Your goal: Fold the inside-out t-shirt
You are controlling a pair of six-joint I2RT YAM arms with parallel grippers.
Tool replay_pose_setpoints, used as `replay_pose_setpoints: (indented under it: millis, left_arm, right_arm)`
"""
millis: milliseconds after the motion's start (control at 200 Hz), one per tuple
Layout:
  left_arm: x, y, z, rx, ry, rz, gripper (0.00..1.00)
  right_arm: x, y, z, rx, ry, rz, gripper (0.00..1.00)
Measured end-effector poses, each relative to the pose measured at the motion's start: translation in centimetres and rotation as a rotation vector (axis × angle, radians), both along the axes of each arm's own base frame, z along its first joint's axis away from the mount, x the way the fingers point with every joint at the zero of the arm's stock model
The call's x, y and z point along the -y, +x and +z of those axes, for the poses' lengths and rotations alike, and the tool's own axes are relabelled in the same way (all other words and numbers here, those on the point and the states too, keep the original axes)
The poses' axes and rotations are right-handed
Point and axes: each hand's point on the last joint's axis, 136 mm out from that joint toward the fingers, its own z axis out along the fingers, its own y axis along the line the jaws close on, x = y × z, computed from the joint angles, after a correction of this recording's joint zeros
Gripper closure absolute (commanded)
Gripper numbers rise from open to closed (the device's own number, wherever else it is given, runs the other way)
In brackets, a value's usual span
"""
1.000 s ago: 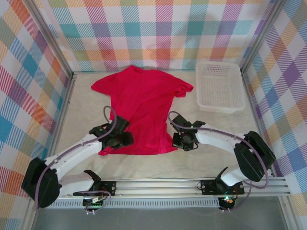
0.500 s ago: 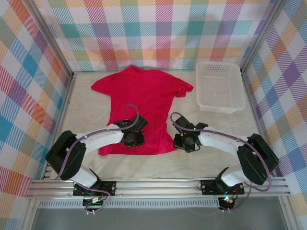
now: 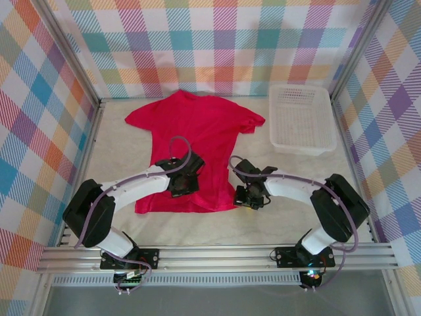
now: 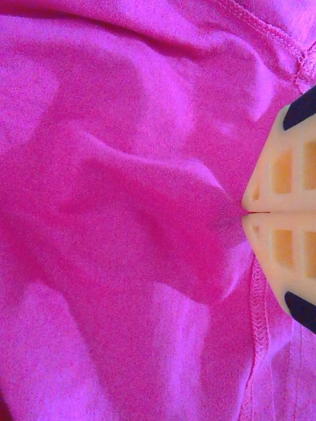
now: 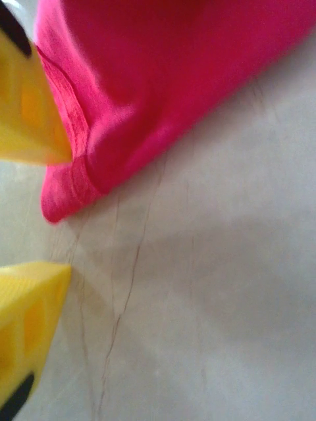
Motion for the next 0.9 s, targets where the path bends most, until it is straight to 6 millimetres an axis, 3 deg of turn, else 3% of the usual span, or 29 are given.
replay_pose_setpoints:
  millis: [250,330,495,640,900]
  left_arm:
    - [-0.2,0.0,1.0,0.009,0.002,0.002,1.00]
    - [-0.2,0.0,1.0,0.010,0.001,0.002,1.00]
    - [-0.1,0.0,1.1,0.012,-0.003,0.001,1.00]
    - [0.1,0.0,1.2,0.011,-0.011,-0.002,1.00]
    - [1.9,0.9,3.4,0.055,-0.061,-0.015,1.00]
  right_arm:
    - [0.7,0.0,-0.1,-0.039,-0.062,0.003,0.84]
    - [0.5,0.2,-0.1,-0.037,-0.061,0.012,0.82]
    - [-1.9,1.8,0.9,0.024,0.022,0.032,0.85]
    - [-2.8,2.5,1.8,0.063,0.061,0.046,0.99]
    - [-1.6,3.3,3.6,0.121,0.045,0.034,1.00]
